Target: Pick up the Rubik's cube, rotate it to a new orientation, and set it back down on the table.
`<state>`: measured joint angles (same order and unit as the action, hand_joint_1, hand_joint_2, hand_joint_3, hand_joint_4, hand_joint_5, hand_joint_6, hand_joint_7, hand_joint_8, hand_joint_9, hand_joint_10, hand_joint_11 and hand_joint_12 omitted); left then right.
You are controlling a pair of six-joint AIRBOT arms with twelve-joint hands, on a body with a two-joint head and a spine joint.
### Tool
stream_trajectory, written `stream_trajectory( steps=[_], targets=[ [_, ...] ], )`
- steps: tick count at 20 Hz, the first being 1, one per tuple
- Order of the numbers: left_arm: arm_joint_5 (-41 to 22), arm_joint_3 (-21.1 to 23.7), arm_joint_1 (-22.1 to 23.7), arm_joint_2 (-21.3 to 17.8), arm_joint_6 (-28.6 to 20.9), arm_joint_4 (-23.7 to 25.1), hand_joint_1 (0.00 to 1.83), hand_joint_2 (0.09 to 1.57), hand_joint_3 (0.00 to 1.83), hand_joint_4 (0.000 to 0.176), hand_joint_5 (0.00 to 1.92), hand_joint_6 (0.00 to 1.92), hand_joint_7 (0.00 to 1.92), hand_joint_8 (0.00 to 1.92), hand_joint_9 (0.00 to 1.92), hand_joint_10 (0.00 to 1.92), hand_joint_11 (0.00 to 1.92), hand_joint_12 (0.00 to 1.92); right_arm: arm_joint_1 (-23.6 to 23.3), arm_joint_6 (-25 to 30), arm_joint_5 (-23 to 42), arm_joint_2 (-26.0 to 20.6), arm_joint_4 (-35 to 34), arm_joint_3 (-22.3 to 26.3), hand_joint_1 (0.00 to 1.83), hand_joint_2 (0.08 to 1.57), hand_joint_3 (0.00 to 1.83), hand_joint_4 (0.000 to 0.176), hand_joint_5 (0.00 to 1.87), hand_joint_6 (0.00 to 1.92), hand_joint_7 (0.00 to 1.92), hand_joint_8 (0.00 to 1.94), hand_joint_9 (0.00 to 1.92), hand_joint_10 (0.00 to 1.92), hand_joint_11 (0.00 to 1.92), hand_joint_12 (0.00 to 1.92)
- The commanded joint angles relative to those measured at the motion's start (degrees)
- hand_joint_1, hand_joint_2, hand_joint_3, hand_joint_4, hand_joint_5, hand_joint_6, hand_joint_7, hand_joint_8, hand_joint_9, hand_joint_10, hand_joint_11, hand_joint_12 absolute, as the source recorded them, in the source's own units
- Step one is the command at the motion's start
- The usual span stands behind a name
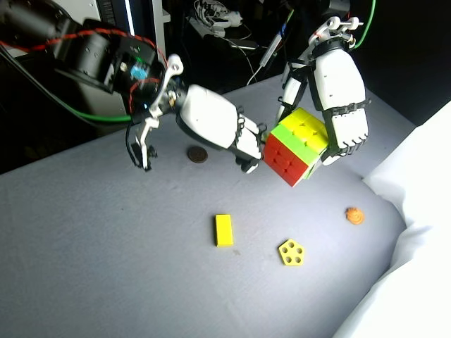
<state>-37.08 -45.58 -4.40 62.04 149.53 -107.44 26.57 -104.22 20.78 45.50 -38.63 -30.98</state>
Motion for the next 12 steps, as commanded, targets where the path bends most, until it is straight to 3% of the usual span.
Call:
stream_trajectory(
  steps=[1,3,6,9,12],
  targets=[
    [0.82,0.16,1.04,-0.28,-0.44,3.56,1.09,1.10,0.01,0.000,0.07,1.66,0.14,1.58,0.14,1.71,0.06,1.92,-0.95,0.30,3.63,-0.67,1.13,0.57,0.48,1.15,0.00,0.000,0.03,0.01,0.21,1.33,0.11,1.50,0.00,1.36],
    [0.82,0.15,1.04,-0.28,-0.44,3.56,1.09,1.07,0.00,0.000,0.07,1.66,0.15,1.59,0.15,1.71,0.06,1.92,-3.09,2.29,0.53,-2.88,1.13,1.99,0.51,1.14,0.00,0.000,0.04,0.00,0.24,1.31,0.13,1.49,0.00,1.37],
    [0.82,0.16,1.04,-0.29,-0.44,3.56,1.10,1.07,0.00,0.000,0.09,1.67,0.14,1.64,0.14,1.75,0.09,1.92,-10.81,8.75,-8.75,-6.80,1.13,3.25,0.49,1.15,0.00,0.000,0.03,0.00,0.24,1.31,0.12,1.49,0.00,1.35],
    [0.82,0.19,0.94,-0.29,-0.46,3.56,1.06,1.10,0.01,0.000,0.07,1.68,0.12,1.62,0.13,1.75,0.06,1.92,-16.39,10.17,-10.20,-9.48,1.13,3.18,0.48,1.15,0.00,0.000,0.01,0.00,0.25,1.28,0.13,1.46,0.00,1.37],
    [0.96,0.36,-0.10,-0.24,-1.55,3.91,1.08,1.09,0.00,0.000,0.11,1.67,0.14,1.62,0.13,1.76,0.06,1.92,-17.46,9.91,-9.69,-9.71,1.14,1.37,0.48,1.15,0.00,0.000,0.01,0.00,0.25,1.24,0.12,1.46,0.00,1.34]
  ],
)
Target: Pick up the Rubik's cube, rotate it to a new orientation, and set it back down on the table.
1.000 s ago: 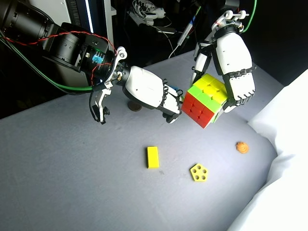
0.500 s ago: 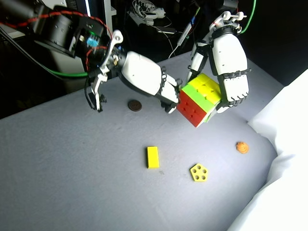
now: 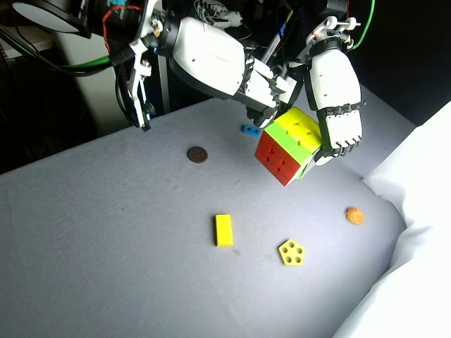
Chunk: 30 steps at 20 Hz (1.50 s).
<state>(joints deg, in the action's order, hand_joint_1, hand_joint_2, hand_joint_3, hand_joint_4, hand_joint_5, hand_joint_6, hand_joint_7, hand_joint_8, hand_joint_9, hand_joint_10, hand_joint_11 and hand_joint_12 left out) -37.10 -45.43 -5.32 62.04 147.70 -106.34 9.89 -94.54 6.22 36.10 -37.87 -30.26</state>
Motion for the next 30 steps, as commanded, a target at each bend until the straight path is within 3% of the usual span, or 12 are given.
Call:
stream_trajectory(
  steps=[1,4,5,8,9,11,14,20,25,26,27,30],
  targets=[
    [1.04,0.41,-0.02,-0.16,-1.00,4.08,1.13,1.06,0.00,0.000,0.14,1.63,0.18,1.60,0.18,1.70,0.10,1.89,-0.19,0.11,5.01,0.15,0.38,-0.54,0.50,1.14,0.00,0.000,0.05,0.01,0.26,1.22,0.13,1.45,0.00,1.36],
    [1.66,0.50,-2.26,-0.05,-3.88,7.17,1.10,1.08,0.00,0.000,0.13,1.64,0.17,1.61,0.17,1.70,0.08,1.89,1.84,-0.59,7.40,1.84,0.39,-2.80,0.50,1.14,0.00,0.000,0.06,0.01,0.27,1.08,0.15,1.36,0.00,1.38],
    [1.70,0.50,-3.08,0.03,-5.62,8.56,1.11,1.08,0.00,0.000,0.11,1.64,0.14,1.62,0.14,1.71,0.06,1.92,2.24,-0.70,7.70,2.22,0.39,-3.34,0.44,1.16,0.00,0.000,0.08,0.01,0.26,0.47,0.10,1.00,0.00,1.39],
    [1.74,0.35,-6.38,0.44,-10.46,13.82,1.08,1.08,0.00,0.000,0.08,1.68,0.17,1.56,0.16,1.68,0.07,1.88,3.69,-3.24,10.08,2.88,0.40,-3.93,0.43,1.17,0.00,0.000,0.06,0.00,0.30,0.04,0.10,0.47,0.00,1.07],
    [1.75,0.31,-6.77,0.50,-10.65,14.14,1.08,1.08,0.00,0.000,0.08,1.68,0.17,1.56,0.16,1.68,0.07,1.88,3.92,-3.47,10.70,2.96,0.40,-3.93,0.43,1.17,0.00,0.000,0.06,0.00,0.30,0.04,0.10,0.47,0.00,1.07],
    [2.29,-0.13,-9.96,1.00,-16.00,19.65,1.13,1.07,0.00,0.000,0.09,1.66,0.15,1.58,0.15,1.68,0.07,1.88,4.55,-3.82,12.41,3.19,0.42,-4.13,0.42,1.18,0.00,0.000,0.04,0.00,0.23,0.00,0.11,0.15,0.00,0.77],
    [2.29,-0.71,-12.62,1.79,-19.72,23.58,1.10,1.09,0.01,0.000,0.08,1.68,0.12,1.64,0.13,1.72,0.05,1.92,5.51,-3.83,12.62,3.48,0.44,-4.44,0.37,1.20,0.00,0.000,0.00,0.00,0.16,0.01,0.11,0.07,0.00,0.42],
    [2.30,-2.25,-16.09,3.20,-24.03,29.53,1.09,1.11,0.01,0.000,0.07,1.63,0.15,1.57,0.16,1.66,0.06,1.87,6.66,-3.97,12.81,3.72,0.56,-4.67,0.41,1.18,0.00,0.000,0.00,0.00,0.16,0.00,0.12,0.03,0.00,0.36],
    [2.29,-2.72,-17.61,3.51,-24.23,30.11,1.08,1.07,0.00,0.000,0.07,1.54,0.15,1.46,0.14,1.56,0.06,1.79,7.24,-3.97,13.14,3.91,1.27,-4.67,0.40,1.18,0.00,0.000,0.03,0.00,0.21,0.00,0.16,0.02,0.00,0.67],
    [2.27,-2.76,-17.96,3.52,-24.23,30.11,1.07,1.06,0.00,0.000,0.07,1.47,0.15,1.39,0.14,1.51,0.06,1.72,7.31,-3.97,13.14,3.92,1.30,-4.67,0.42,1.18,0.00,0.000,0.03,0.00,0.22,0.00,0.18,0.03,0.00,0.74],
    [2.27,-2.78,-18.18,3.53,-24.23,30.11,1.10,1.03,0.00,0.000,0.12,1.08,0.17,1.20,0.17,1.36,0.07,1.62,7.35,-3.97,13.14,3.93,1.30,-4.67,0.41,1.18,0.00,0.000,0.01,0.00,0.21,0.00,0.16,0.02,0.00,0.71],
    [2.27,-2.80,-18.76,3.53,-24.23,30.10,0.94,1.05,0.00,0.003,0.25,0.17,0.31,0.28,0.20,0.65,0.00,1.34,7.53,-3.97,13.14,3.96,1.41,-4.67,0.39,1.19,0.00,0.000,0.01,0.00,0.21,0.00,0.19,0.02,0.00,0.74]
  ],
)
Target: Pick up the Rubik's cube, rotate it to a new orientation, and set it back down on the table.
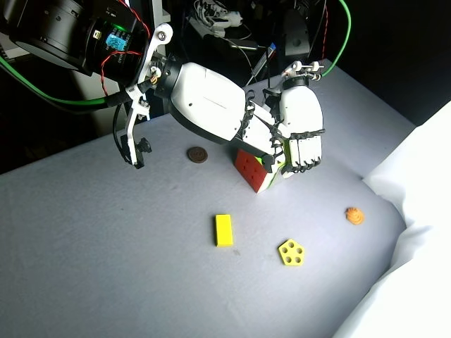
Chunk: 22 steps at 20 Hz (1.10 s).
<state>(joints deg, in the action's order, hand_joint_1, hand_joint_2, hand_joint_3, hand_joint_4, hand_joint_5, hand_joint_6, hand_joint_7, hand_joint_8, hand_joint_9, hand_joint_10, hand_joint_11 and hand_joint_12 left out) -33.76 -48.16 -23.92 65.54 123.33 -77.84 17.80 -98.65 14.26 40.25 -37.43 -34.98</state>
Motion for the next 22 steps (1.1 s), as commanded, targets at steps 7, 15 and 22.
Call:
stream_trajectory(
  steps=[7,15,22],
  targets=[
    [-1.16,0.21,0.18,-0.65,0.71,0.61,0.71,0.94,0.00,0.043,0.00,0.00,0.01,0.00,0.01,0.00,0.00,0.45,2.15,0.23,7.51,0.12,7.21,-0.08,0.39,1.19,0.00,0.000,0.03,0.01,0.23,0.01,0.20,0.02,0.00,0.75],
    [-1.48,2.53,1.34,-3.44,2.73,-2.46,0.52,0.85,0.00,0.053,0.00,0.00,0.00,0.00,0.00,0.00,0.00,0.00,5.61,28.53,14.09,0.12,36.46,-5.49,0.39,1.18,0.00,0.000,0.03,0.00,0.22,0.01,0.21,0.01,0.00,0.79],
    [-0.72,4.97,7.35,-7.64,9.94,-7.89,0.55,0.84,0.00,0.044,0.00,0.00,0.00,0.00,0.00,0.00,0.00,0.00,5.12,54.15,21.92,0.12,63.31,-12.73,0.37,1.19,0.00,0.000,0.01,0.01,0.20,0.00,0.17,0.00,0.00,0.66]
  ],
)
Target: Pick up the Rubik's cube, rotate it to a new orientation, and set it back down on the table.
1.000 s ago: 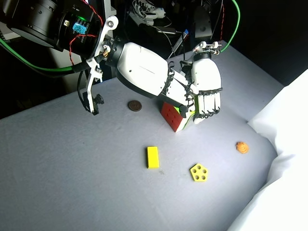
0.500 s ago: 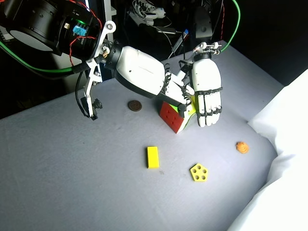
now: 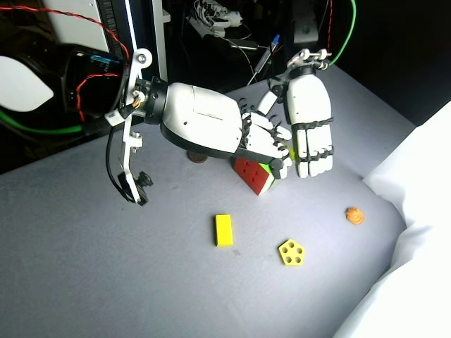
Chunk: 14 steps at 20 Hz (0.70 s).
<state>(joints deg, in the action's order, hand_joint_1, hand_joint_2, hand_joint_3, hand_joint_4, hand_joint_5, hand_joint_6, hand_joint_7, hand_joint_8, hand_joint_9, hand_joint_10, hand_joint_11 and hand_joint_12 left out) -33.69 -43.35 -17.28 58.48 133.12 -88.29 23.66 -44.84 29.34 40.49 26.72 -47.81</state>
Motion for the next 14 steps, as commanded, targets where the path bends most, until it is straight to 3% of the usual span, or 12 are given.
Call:
stream_trajectory(
  steps=[1,4,6,8,9,10,11,12,13,14],
  targets=[
    [-0.30,0.52,1.52,-1.22,0.95,2.22,0.55,0.84,0.00,0.043,0.00,0.00,0.00,0.00,0.00,0.00,0.00,0.00,-1.24,2.17,6.82,-0.13,1.21,-0.16,0.36,1.19,0.00,0.000,0.02,0.01,0.20,0.00,0.17,0.00,0.00,0.66],
    [0.86,1.96,5.02,-3.61,3.03,1.16,0.55,0.85,0.00,0.038,0.00,0.00,0.00,0.00,0.00,0.00,0.00,0.00,-4.39,12.82,6.83,-0.11,12.20,-1.67,0.40,1.19,0.00,0.000,0.02,0.01,0.20,0.00,0.16,0.00,0.00,0.63],
    [1.65,2.58,6.64,-4.77,3.84,1.16,0.52,0.88,0.00,0.027,0.00,0.00,0.00,0.00,0.00,0.00,0.00,0.00,-5.76,17.67,6.83,-0.11,17.55,-2.23,0.43,1.18,0.00,0.000,0.00,0.00,0.14,0.00,0.12,0.00,0.00,0.38],
    [3.94,2.65,7.46,-5.70,3.93,1.13,0.50,0.88,0.00,0.021,0.00,0.00,0.00,0.00,0.00,0.00,0.00,0.00,-6.04,18.06,6.51,-0.11,18.55,-2.38,0.40,1.18,0.00,0.000,0.00,0.00,0.08,0.00,0.07,0.00,0.00,0.20],
    [5.18,2.72,7.89,-6.22,3.93,1.21,0.54,0.88,0.01,0.006,0.00,0.00,0.00,0.00,0.00,0.00,0.00,0.00,-6.03,18.10,5.40,-0.10,18.69,-2.51,0.40,1.18,0.00,0.000,0.03,0.01,0.15,0.02,0.10,0.02,0.00,0.23],
    [5.61,2.98,8.19,-6.62,3.93,1.51,0.55,0.89,0.01,0.006,0.00,0.00,0.02,0.01,0.00,0.00,0.03,0.01,-6.11,18.10,4.08,-0.08,18.69,-2.52,0.37,1.19,0.00,0.000,0.08,0.02,0.23,0.03,0.16,0.04,0.00,0.32],
    [5.61,3.21,8.32,-6.85,3.93,1.62,0.57,0.92,0.00,0.015,0.07,0.00,0.19,0.00,0.13,0.02,0.01,0.37,-6.15,18.11,3.44,-0.05,18.69,-2.52,0.39,1.18,0.00,0.000,0.18,0.04,0.37,0.04,0.20,0.34,0.00,0.72],
    [5.61,3.53,8.53,-7.18,3.93,1.64,0.61,0.91,0.00,0.021,0.18,0.00,0.33,0.08,0.24,0.23,0.00,0.78,-6.17,18.11,2.73,0.02,18.69,-2.52,0.42,1.17,0.00,0.000,0.26,0.09,0.46,0.10,0.13,0.78,0.00,1.03],
    [5.59,3.89,8.75,-7.50,3.93,1.63,0.62,0.92,0.01,0.022,0.22,0.01,0.32,0.26,0.17,0.62,0.00,0.97,-6.17,18.11,2.30,0.05,18.68,-2.52,0.43,1.16,0.00,0.000,0.27,0.19,0.42,0.34,0.07,1.03,0.00,1.17],
    [5.66,4.12,8.98,-7.68,3.93,1.63,0.66,0.91,0.01,0.015,0.30,0.03,0.17,0.76,0.11,1.04,0.00,1.19,-6.18,18.11,2.07,0.06,18.67,-2.51,0.45,1.16,0.00,0.000,0.25,0.39,0.28,0.79,0.04,1.20,0.00,1.25]
  ],
)
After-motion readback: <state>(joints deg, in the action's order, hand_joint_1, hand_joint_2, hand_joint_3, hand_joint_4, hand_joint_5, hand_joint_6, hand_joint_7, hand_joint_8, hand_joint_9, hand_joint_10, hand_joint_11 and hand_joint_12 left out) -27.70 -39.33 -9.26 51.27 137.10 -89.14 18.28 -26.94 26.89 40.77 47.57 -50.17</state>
